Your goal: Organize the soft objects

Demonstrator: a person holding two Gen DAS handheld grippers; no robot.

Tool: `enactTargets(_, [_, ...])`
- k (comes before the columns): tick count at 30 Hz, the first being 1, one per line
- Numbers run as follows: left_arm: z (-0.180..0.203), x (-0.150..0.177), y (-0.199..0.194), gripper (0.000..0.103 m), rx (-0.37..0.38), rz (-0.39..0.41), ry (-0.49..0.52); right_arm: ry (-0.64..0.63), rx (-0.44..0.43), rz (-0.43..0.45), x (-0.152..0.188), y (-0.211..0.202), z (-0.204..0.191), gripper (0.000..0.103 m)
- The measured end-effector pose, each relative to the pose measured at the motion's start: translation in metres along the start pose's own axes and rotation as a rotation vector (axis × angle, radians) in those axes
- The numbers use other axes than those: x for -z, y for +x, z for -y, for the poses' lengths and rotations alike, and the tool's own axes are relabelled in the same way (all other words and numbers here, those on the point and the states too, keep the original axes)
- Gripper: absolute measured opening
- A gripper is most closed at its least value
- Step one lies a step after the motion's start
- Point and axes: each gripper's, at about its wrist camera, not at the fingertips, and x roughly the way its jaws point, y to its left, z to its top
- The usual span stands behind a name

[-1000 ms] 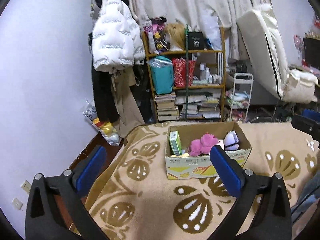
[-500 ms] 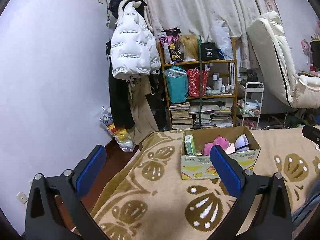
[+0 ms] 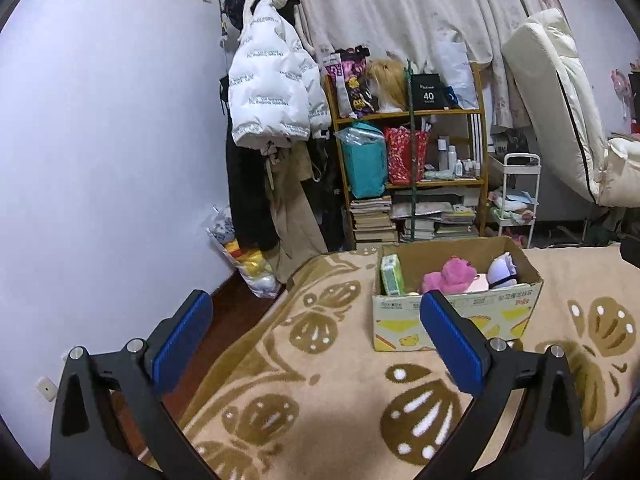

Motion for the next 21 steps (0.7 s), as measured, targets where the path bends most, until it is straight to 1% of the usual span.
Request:
enactTargets(7, [0.0045,0.0055,0.0057,0.102,-0.01,-0.011,0.011,-0.001,0.011,-0.025,0.0018,0.0105,0.001,0.103])
enactTargets(13, [0.0086,0.0075,0.0067,0.102,-0.018,-0.016,0.033,0.002,0.006,-0.024,0.0012,0.0111,0.0014,0.103])
enactTargets(21, [0.0085,0.0098,0.0085,0.102,-0.022,-0.021,0.034,-0.006,0.009,-0.026,0.0015,0.0113,0.0005,0.103])
